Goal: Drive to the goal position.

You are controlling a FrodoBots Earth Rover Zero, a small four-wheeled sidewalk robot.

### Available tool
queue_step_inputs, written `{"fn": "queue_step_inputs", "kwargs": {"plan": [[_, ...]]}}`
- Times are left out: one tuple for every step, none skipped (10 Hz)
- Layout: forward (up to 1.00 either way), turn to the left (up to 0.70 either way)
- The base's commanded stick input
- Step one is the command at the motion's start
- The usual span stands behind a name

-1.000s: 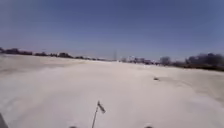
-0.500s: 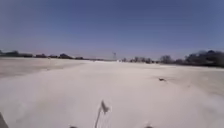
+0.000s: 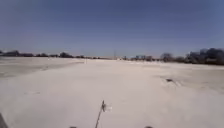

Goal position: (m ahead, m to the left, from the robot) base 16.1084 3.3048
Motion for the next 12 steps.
{"fn": "queue_step_inputs", "kwargs": {"plan": [[0.70,0.00],[0.70,0.00],[0.70,0.00],[0.70,0.00],[0.70,0.00],[0.70,0.00],[0.70,0.00],[0.70,0.00],[0.70,0.00],[0.70,0.00],[0.70,0.00],[0.70,0.00]]}}
